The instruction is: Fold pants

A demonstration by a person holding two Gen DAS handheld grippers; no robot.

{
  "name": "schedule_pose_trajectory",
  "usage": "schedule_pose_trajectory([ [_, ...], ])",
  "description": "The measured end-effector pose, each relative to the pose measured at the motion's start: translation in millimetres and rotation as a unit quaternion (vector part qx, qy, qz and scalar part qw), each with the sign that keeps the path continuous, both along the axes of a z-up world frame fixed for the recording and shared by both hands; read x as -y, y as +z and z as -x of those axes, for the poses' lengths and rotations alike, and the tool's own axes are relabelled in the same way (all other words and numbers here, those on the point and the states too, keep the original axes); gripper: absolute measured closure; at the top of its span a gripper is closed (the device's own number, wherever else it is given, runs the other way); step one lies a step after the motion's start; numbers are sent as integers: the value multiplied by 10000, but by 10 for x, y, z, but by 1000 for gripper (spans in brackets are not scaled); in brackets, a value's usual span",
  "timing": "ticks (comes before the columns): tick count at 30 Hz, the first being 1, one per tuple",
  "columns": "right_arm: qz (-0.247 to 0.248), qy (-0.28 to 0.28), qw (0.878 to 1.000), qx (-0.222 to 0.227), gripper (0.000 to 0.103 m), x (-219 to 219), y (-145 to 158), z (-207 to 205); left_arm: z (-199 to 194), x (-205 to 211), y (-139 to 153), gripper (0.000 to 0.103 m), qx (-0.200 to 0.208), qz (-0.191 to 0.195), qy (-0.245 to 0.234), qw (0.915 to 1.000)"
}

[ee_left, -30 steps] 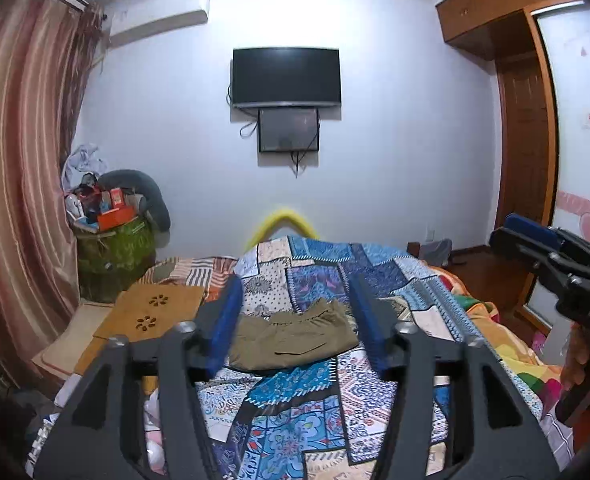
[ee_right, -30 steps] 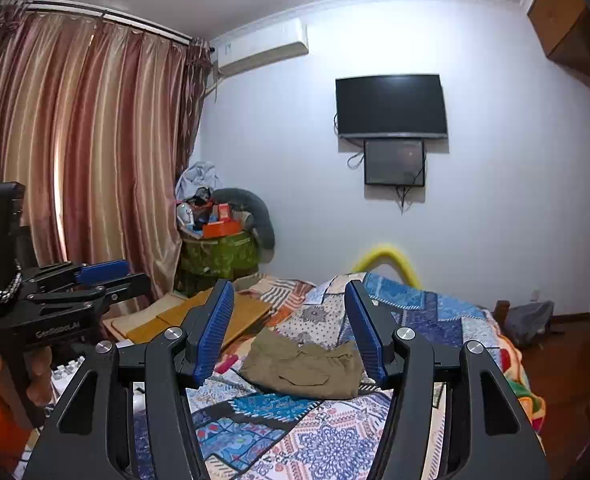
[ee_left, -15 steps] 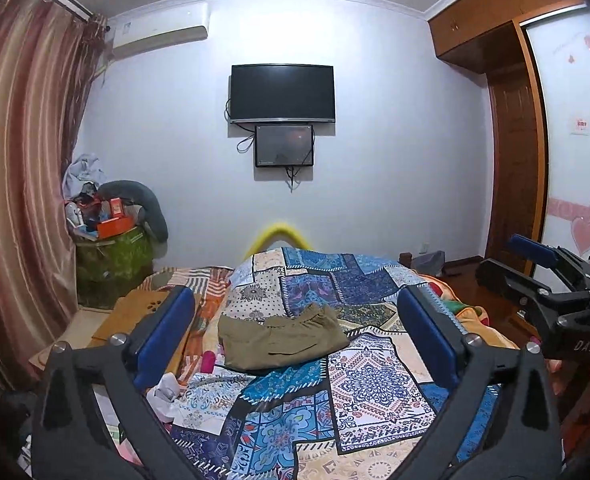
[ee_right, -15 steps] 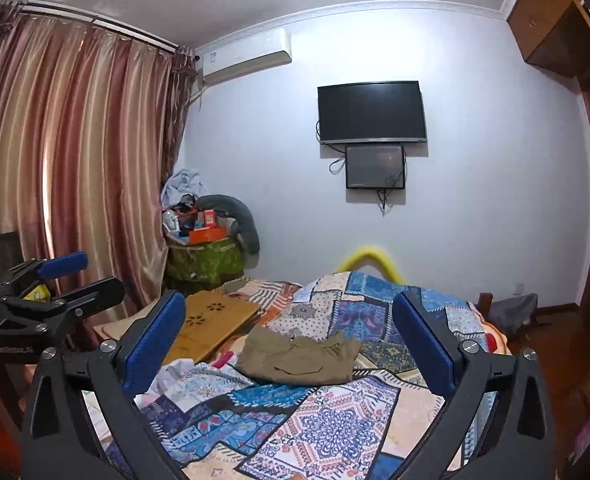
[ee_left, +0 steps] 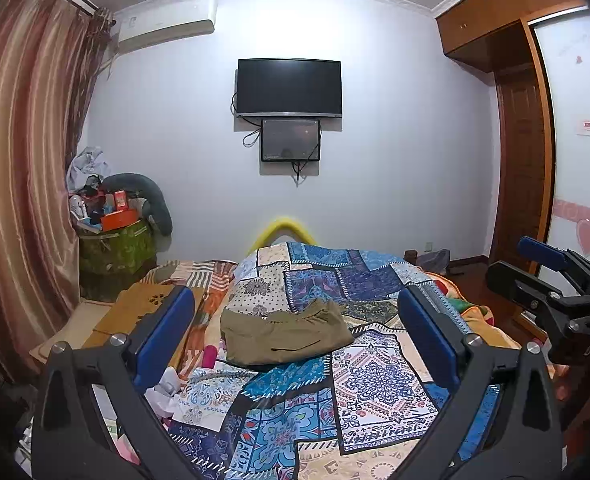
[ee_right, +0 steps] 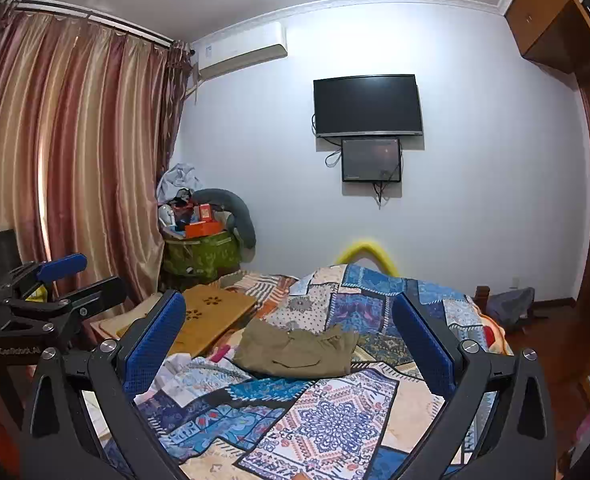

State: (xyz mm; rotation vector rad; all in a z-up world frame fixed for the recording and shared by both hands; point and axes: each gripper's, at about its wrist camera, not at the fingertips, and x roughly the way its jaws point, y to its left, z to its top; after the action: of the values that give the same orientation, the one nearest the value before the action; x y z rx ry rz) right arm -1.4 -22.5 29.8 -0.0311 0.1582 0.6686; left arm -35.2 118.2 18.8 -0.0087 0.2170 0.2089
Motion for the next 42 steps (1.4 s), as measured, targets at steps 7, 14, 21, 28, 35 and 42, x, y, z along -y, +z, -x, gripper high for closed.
schedule_pose_trajectory([
  [7,33,18,10000,-62,0,4,-16,4,-24,-1,-10,0,-19,11,0,10000],
  [14,-27,-10,9999,-120,0,64,-9,-15,-37,11,-18,0,-15,36,-75,10000],
  [21,-60,-39,9998,-159,0,110,2,-19,-61,9,-35,0,-43,40,-73,10000],
  [28,-77,-22,9998,-159,0,116,9,-17,-91,15,-39,0,-85,1,-71,9999],
  [35,-87,-20,9998,-172,0,120,15,-17,-108,31,-42,0,-102,11,-98,9999],
  [42,-100,-20,9998,-179,0,132,20,-16,-113,24,-36,0,-117,30,-151,9998],
])
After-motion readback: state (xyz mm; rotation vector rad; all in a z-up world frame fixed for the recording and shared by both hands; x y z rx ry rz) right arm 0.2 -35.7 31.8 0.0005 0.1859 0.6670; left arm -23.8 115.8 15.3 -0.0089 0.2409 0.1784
